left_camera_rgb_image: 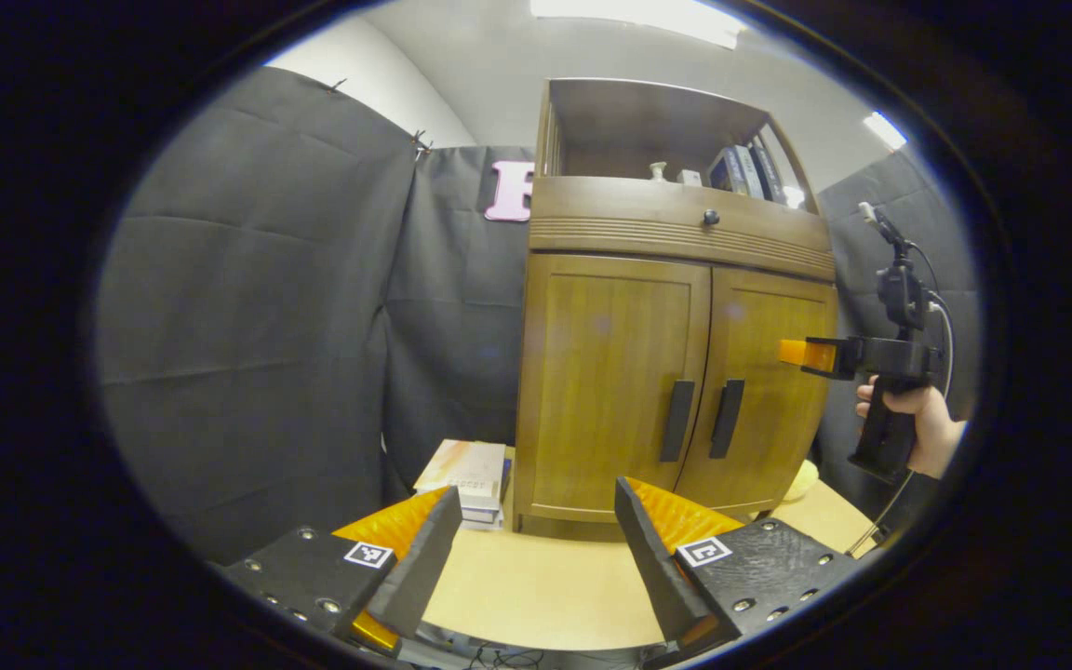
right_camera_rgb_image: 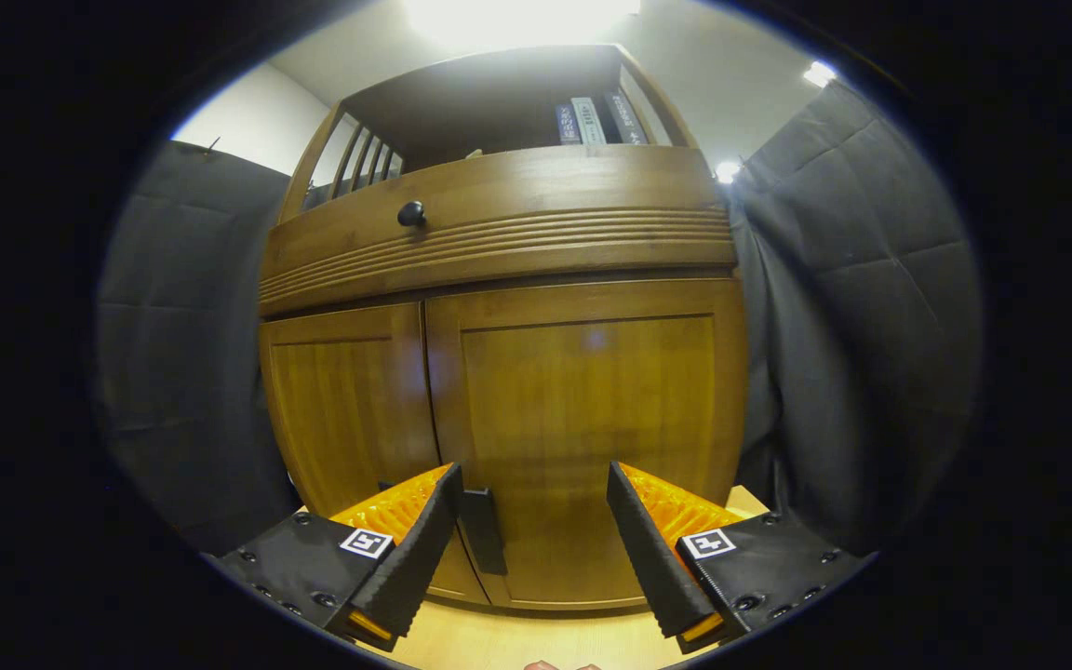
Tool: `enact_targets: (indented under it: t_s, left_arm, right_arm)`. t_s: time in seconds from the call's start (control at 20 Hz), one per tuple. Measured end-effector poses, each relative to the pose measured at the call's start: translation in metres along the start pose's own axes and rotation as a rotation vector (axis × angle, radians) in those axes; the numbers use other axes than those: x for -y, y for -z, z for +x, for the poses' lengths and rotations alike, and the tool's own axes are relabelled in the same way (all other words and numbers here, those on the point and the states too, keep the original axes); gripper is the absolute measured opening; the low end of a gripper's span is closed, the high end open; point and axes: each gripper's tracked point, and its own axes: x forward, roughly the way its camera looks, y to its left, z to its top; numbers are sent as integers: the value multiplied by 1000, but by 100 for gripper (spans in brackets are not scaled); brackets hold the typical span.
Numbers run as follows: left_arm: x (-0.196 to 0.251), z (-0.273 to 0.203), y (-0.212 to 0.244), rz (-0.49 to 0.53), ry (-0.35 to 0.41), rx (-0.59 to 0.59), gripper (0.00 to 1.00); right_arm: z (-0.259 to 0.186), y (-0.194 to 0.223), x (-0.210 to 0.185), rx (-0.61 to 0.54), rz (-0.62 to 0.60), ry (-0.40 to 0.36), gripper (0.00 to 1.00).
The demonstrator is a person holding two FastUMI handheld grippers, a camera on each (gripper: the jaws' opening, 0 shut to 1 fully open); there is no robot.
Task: Open the right door of the double-door shoe cabinet with the right hand, and open the left door with the left hand.
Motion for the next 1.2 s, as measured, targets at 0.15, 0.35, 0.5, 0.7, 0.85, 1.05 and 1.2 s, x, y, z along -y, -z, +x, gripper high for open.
enact_targets:
  t_s: [0.15,0.35,0.5,0.7,0.85,1.05,1.2]
  left_arm:
    - [-7,-3,5,-8,-30,-12,94]
    - [-14,2,19,-47,-58,-35,94]
    - [-17,10,33,-63,-80,-64,94]
    - [-6,25,26,-47,-68,-59,94]
    - [8,39,25,-63,-32,-55,94]
    - [22,57,30,-41,30,-54,95]
    - [20,59,31,-39,53,-45,94]
  right_arm:
    - [20,10,-13,-21,10,-23,96]
    - [43,24,-25,-43,-21,-32,96]
    - [58,40,-32,-79,-41,-39,98]
    - [73,61,-32,-131,-56,-11,96]
    - [79,72,-34,-163,-70,-8,96]
    - [82,83,-43,-193,-98,-30,79]
    - [85,88,-42,-203,-91,-17,65]
